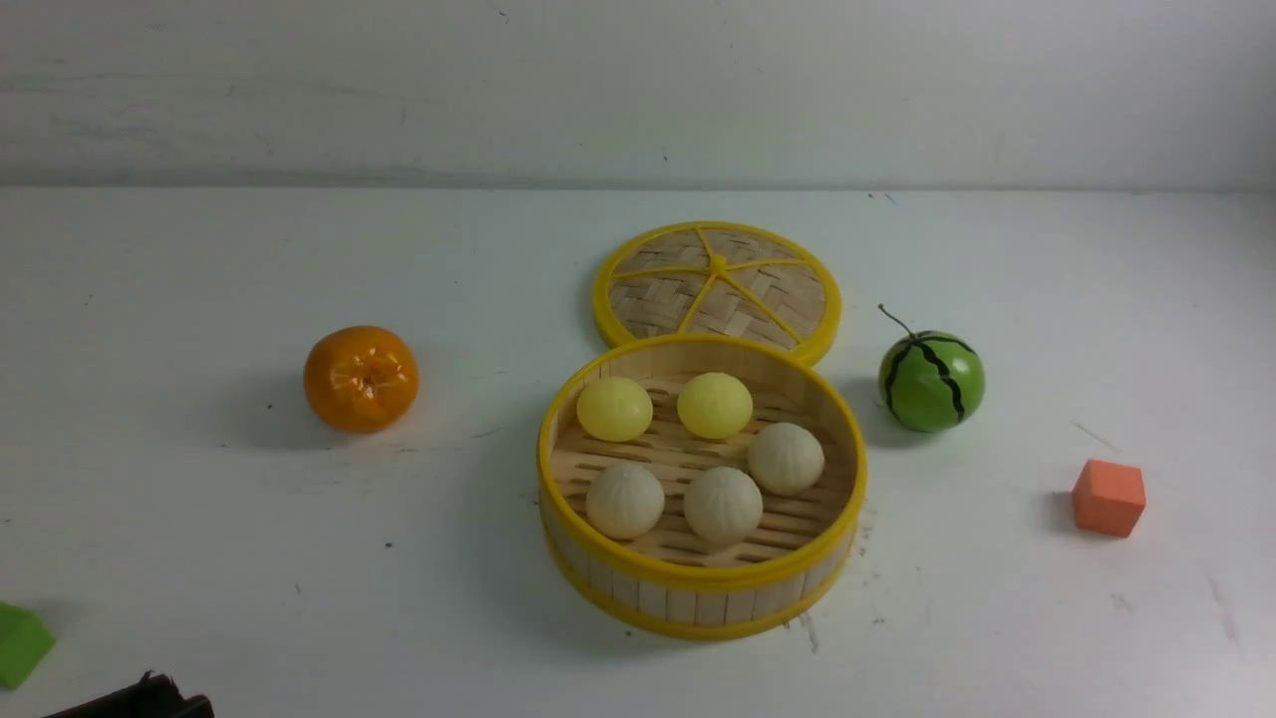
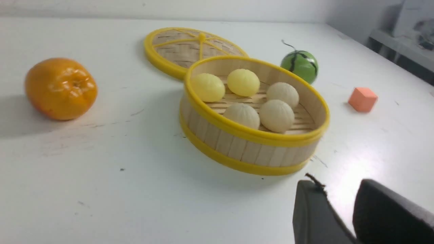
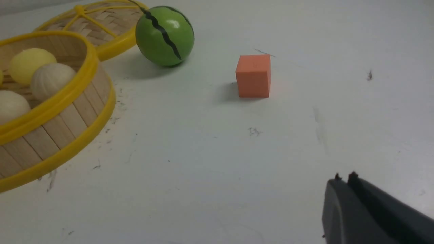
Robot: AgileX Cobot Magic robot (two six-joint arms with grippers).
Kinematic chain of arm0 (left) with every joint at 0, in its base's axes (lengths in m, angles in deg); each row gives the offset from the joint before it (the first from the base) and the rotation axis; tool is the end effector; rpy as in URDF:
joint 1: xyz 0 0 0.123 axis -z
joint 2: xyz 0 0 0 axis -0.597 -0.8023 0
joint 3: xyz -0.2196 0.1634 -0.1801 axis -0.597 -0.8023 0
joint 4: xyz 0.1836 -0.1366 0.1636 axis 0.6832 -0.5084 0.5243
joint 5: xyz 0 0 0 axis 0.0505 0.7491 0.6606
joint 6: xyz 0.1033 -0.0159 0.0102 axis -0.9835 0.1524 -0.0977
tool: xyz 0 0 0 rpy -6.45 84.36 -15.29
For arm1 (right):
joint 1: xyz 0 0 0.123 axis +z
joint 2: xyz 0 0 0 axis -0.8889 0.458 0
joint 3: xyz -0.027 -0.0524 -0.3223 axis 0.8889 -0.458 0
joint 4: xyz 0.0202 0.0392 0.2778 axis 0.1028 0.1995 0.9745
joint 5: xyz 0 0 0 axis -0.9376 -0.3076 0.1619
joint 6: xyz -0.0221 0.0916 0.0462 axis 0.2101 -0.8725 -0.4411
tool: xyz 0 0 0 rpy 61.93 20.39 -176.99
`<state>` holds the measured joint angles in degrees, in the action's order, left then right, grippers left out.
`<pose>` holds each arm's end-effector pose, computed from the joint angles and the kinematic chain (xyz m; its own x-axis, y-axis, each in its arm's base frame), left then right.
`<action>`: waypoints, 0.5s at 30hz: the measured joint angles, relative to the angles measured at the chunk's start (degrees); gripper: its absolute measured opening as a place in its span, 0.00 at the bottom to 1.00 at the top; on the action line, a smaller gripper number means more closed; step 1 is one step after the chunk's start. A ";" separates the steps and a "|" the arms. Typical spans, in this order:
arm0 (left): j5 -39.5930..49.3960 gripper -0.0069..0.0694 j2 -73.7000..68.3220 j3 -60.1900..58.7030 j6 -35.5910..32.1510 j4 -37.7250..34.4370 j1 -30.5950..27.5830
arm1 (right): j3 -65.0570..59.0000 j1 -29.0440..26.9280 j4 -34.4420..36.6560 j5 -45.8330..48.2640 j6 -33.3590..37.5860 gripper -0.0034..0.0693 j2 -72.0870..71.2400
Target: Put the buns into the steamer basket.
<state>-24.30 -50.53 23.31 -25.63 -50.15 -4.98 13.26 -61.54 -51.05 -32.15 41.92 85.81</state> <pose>0.0591 -0.0361 0.2457 -0.2587 -0.1621 -0.9523 0.4699 0.8402 -0.2707 0.0525 -0.0023 0.1675 -0.2970 0.1728 -0.9391 0.0641 0.9849 0.1610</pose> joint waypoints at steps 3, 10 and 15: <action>-3.36 0.25 3.79 -2.36 0.00 -5.47 -9.08 | 0.00 0.00 -0.06 0.00 0.00 0.07 0.00; -2.95 0.07 10.83 -9.71 -0.12 -7.44 -21.23 | 0.00 0.00 -0.06 0.00 0.00 0.08 0.00; 9.11 0.07 11.01 -11.57 0.82 -7.69 -22.57 | 0.00 0.00 -0.16 0.00 0.00 0.09 0.00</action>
<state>-15.19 -39.52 11.74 -24.81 -57.85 -27.54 13.26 -61.54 -51.21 -32.15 41.92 85.81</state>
